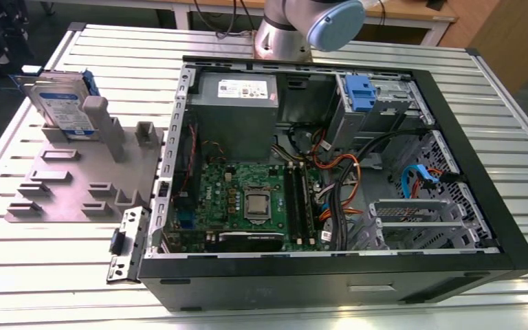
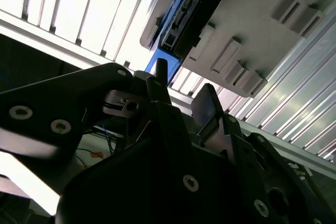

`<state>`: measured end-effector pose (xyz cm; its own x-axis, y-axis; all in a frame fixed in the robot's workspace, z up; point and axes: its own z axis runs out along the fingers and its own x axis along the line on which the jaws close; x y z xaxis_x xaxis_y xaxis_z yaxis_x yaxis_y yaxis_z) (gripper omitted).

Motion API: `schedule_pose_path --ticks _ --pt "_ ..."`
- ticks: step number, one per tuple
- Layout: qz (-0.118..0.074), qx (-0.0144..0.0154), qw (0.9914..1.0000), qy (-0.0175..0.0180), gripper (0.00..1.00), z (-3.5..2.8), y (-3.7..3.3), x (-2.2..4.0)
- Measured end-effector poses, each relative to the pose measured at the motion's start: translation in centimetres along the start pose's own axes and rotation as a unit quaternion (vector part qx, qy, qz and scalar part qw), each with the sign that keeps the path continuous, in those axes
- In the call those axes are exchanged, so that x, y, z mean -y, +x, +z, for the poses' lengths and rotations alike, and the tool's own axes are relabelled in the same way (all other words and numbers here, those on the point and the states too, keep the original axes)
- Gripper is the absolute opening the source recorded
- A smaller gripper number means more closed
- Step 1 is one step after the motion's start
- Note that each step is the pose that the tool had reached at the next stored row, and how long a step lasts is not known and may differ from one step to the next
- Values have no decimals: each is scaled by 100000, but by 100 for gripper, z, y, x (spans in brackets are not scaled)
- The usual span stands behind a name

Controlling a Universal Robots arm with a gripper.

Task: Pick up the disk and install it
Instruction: 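Pick up the disk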

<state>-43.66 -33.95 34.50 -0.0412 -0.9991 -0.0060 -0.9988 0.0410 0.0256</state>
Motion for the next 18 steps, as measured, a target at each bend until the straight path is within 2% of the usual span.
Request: schedule_pose_path --ticks 4,18 --pt "-11 124 100000 -5 46 16 -1 -12" --pt "-8 130 100000 -4 47 19 -1 -14"
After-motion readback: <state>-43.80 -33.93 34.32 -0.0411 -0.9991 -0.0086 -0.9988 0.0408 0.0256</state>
